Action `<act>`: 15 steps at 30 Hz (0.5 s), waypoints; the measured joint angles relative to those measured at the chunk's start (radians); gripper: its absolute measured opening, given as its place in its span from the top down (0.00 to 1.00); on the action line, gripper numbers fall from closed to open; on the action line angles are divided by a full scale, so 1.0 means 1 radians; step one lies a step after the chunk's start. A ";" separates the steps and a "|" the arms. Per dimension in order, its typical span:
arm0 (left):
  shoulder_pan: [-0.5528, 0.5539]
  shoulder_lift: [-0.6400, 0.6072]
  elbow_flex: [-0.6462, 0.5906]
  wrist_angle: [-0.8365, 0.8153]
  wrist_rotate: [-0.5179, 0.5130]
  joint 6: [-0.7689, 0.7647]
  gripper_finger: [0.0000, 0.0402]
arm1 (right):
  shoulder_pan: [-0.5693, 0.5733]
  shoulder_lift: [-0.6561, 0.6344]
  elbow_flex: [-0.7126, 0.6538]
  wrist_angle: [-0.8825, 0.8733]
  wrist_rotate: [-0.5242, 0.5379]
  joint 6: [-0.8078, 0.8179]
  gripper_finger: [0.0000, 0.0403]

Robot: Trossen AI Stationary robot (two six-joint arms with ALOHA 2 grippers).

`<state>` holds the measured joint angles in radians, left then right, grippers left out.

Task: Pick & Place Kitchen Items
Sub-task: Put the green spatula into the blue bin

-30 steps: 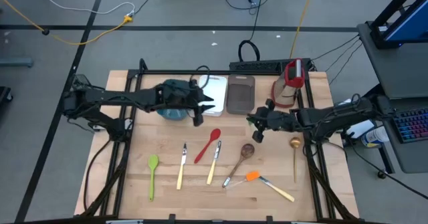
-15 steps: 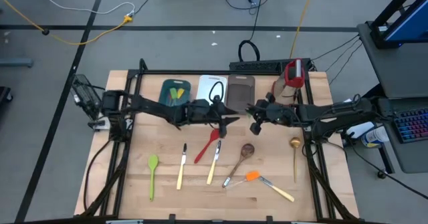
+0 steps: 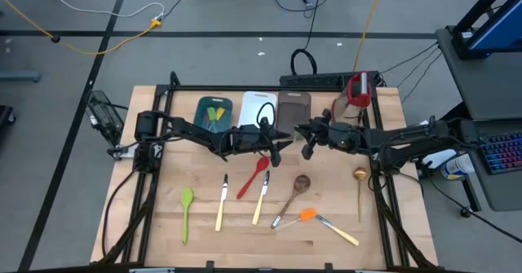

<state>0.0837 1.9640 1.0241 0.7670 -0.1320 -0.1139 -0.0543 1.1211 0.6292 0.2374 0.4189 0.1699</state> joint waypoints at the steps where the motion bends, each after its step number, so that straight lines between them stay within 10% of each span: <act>1: 0.001 0.000 0.001 0.001 0.000 0.009 0.67 | -0.003 0.002 0.000 0.009 0.000 0.000 0.96; 15: 0.028 0.000 0.008 -0.001 -0.033 0.033 0.39 | -0.006 0.011 0.000 0.132 -0.002 -0.037 0.96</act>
<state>0.1122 1.9636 1.0321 0.7659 -0.1649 -0.0809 -0.0603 1.1324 0.6289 0.3695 0.4174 0.1334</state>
